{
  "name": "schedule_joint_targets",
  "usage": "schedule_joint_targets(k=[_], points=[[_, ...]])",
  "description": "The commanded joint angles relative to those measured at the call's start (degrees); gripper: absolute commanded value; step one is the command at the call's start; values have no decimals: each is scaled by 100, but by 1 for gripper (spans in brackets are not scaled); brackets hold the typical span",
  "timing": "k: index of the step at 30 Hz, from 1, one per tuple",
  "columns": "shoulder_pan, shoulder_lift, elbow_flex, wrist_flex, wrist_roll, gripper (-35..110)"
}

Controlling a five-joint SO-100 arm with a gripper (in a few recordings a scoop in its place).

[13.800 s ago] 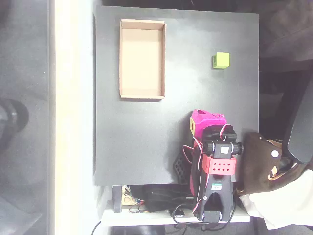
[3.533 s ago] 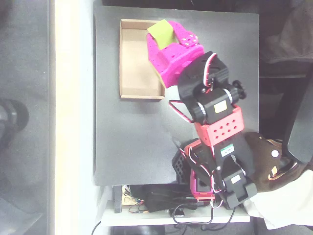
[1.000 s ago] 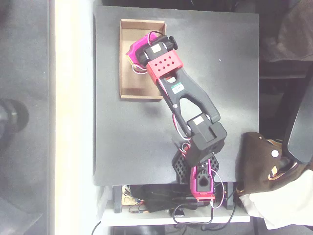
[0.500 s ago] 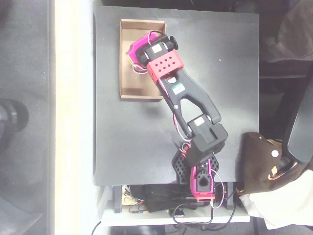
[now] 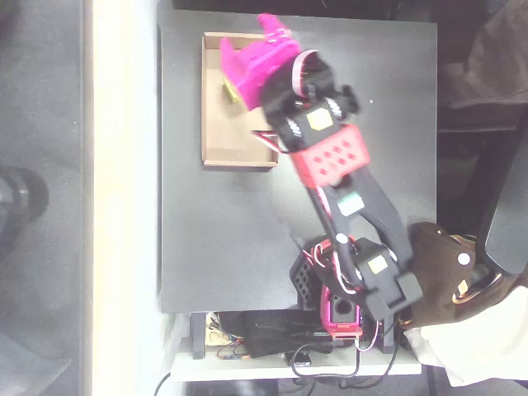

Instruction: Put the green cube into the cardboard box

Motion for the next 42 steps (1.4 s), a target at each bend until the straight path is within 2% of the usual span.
schedule_joint_targets(k=[1,16,25,30,37,42], points=[[281,800,18,18,44,25],[2540,1863,26,18,35,25],[2795,1872,105,18,44,25],[2795,2250,1011,18,35,22],[2733,3489,2716,18,35,5],[2742,4482,4315,9,35,3]])
